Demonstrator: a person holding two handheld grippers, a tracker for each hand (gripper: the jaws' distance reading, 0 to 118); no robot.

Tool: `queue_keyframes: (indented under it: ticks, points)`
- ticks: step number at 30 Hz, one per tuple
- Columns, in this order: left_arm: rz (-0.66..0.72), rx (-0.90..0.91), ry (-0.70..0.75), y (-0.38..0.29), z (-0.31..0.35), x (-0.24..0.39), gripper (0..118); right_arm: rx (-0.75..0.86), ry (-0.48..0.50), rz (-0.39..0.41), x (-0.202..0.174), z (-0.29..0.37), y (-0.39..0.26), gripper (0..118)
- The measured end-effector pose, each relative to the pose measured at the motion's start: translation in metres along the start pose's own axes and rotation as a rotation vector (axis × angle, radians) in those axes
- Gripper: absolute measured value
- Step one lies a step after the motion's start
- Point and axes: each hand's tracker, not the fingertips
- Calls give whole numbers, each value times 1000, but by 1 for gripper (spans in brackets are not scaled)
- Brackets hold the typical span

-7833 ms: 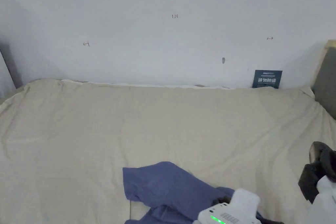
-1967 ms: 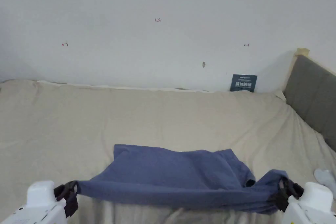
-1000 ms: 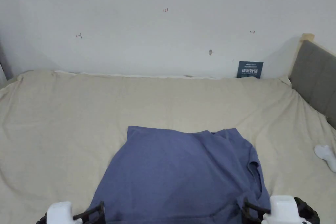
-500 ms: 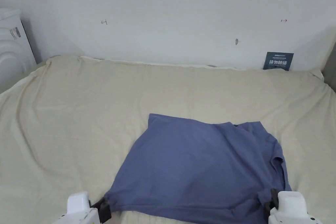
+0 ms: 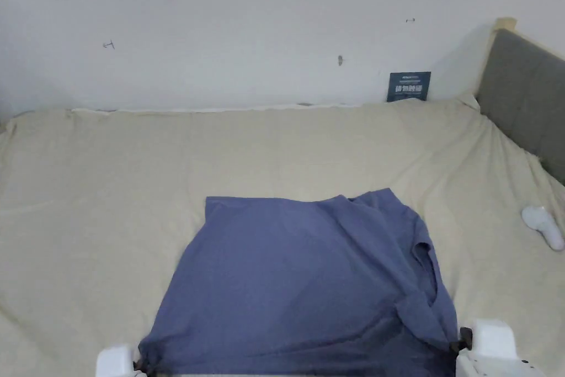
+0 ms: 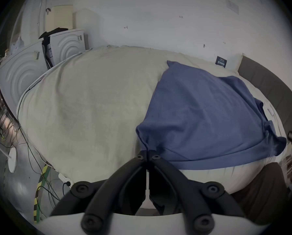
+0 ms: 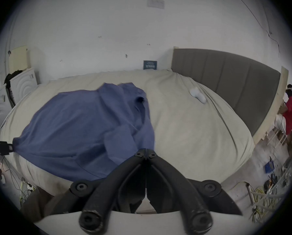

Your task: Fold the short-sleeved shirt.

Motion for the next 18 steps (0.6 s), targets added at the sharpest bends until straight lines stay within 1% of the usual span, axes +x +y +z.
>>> queue_keyframes:
  ticks: [1,2,4,5,6,7,8,9,10,12,13,14,15,16,17,18]
  points:
    - [-14,1,-5,0,9,2,1,-1,5,3,5,-1,-3,13]
    - [-55,20,-9,0,11,4,1,-19,-13,-8,9,-2,-6,40]
    - [-81,26,-12,0,14,7,1,-40,-38,-44,15,-3,-13,66]
    - [-71,32,-14,0,15,6,1,-77,-21,-72,19,-7,-16,78]
    - [-56,35,-23,0,16,4,1,-94,-11,-82,22,-9,-18,113]
    - [-43,36,-24,1,16,3,1,-78,-22,-78,22,-8,-20,118]
    - [-41,42,-25,0,16,2,1,-66,-25,-85,22,-8,-22,118]
    - [-45,48,-21,4,35,13,1,-66,-21,-86,23,-9,-22,118]
    - [-48,46,-17,5,36,14,1,-75,0,-83,23,-11,-22,118]
    - [-53,41,-19,4,37,15,1,-117,41,-22,19,-27,-26,118]
    - [-61,46,-18,6,49,25,1,-107,36,29,14,-28,-26,118]
    - [-66,50,-17,6,51,26,1,-83,55,72,9,-26,-26,118]
    - [-67,50,-17,5,52,27,1,-64,76,95,3,-22,-26,118]
    - [-65,46,-17,5,53,28,1,-57,93,96,1,-22,-26,117]
    - [-62,43,-16,7,61,35,1,-72,86,83,-1,-25,-25,114]
    - [-60,42,-15,6,63,37,1,-95,84,78,-2,-28,-24,96]
